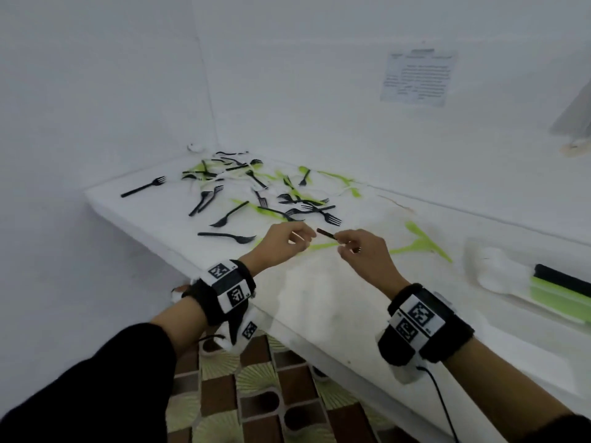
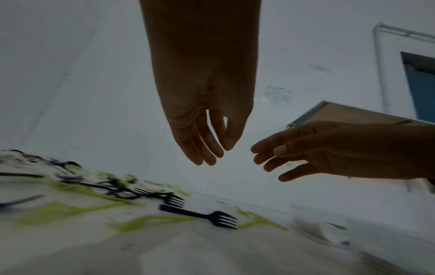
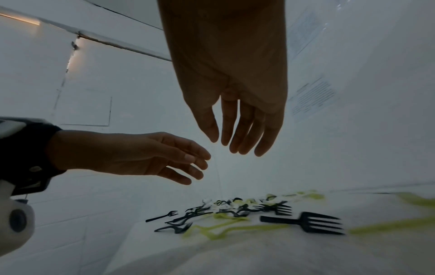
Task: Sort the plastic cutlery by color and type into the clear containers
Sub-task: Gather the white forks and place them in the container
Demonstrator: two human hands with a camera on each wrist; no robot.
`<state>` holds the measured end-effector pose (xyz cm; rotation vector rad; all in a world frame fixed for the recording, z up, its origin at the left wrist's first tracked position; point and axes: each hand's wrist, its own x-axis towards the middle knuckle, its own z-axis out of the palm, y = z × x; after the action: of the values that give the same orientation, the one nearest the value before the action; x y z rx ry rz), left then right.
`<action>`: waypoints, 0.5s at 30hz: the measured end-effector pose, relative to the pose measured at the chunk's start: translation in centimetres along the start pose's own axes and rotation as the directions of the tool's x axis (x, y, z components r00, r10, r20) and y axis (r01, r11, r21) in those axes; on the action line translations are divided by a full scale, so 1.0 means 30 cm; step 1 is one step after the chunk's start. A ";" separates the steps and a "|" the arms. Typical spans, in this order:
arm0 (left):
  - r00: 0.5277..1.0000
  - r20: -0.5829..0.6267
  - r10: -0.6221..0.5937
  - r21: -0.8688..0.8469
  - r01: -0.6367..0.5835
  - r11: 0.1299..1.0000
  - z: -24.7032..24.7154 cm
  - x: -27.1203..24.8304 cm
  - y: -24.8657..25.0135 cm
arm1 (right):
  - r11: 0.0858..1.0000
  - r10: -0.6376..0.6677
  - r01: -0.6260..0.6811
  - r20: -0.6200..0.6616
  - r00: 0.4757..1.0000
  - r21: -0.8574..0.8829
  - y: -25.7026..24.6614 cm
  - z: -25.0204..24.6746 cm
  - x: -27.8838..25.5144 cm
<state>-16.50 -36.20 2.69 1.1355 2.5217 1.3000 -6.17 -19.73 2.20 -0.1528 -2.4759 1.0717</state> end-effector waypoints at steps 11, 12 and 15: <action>0.989 -0.080 -0.124 -0.042 0.121 0.992 -0.321 0.110 -0.369 | 0.999 -0.012 0.011 0.019 1.000 0.039 -0.143 0.420 0.359; 0.988 -0.088 -0.127 -0.048 0.123 0.991 -0.330 0.129 -0.394 | 0.999 0.004 -0.005 0.021 1.000 0.033 -0.146 0.442 0.383; 0.987 -0.089 -0.131 -0.069 0.125 0.990 -0.345 0.203 -0.462 | 0.999 0.033 -0.034 0.019 0.999 0.024 -0.144 0.485 0.458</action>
<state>-32.87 -44.20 0.61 0.9044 2.5496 1.4201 -24.49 -28.78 1.25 -0.1781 -2.4844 1.1209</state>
